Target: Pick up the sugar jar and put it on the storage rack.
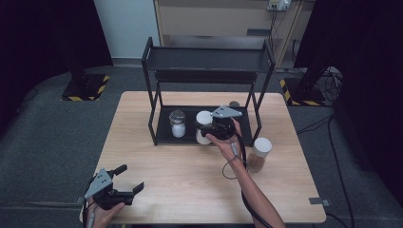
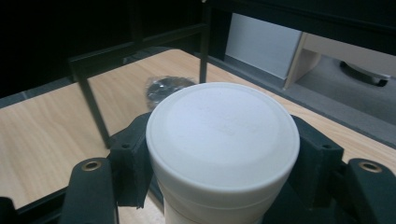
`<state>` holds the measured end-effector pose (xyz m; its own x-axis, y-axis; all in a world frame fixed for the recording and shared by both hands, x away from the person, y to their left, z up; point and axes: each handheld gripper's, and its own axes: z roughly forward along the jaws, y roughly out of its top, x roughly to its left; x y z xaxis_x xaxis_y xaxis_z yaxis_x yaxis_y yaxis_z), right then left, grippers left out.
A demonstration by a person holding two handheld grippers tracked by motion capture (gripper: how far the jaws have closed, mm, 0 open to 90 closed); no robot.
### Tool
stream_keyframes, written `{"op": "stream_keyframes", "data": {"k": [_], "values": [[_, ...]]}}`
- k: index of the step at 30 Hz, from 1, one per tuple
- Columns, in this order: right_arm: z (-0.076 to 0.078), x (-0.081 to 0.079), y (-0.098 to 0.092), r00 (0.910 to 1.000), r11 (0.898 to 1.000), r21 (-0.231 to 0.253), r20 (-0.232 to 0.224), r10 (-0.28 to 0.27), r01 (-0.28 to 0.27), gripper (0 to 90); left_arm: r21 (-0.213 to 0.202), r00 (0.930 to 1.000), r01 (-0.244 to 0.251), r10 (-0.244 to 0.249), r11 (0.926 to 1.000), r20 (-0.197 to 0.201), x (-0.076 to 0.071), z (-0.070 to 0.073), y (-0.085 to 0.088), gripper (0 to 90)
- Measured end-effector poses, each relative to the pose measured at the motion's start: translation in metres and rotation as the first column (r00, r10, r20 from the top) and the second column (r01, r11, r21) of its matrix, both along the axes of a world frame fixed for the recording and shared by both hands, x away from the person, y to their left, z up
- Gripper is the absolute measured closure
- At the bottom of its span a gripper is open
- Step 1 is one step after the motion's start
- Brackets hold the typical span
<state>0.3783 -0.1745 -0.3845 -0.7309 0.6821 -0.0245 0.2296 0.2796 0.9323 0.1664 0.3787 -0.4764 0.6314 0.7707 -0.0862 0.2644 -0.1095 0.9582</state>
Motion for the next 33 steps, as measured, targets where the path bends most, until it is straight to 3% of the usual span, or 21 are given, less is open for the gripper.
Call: {"op": "stream_keyframes", "data": {"k": [19,33], "values": [[-0.012,0.032,0.023,0.9988,0.999,-0.013,-0.009,-0.049,0.048,33.9,-0.005,1.0,0.001,-0.001,1.0,-0.001,0.001,-0.001,0.001,1.9],[-0.024,0.041,0.027,0.9967,0.997,-0.017,-0.037,-0.072,0.071,33.9,-0.006,1.0,0.0,0.0,1.0,-0.001,0.001,-0.001,0.001,2.0]]}}
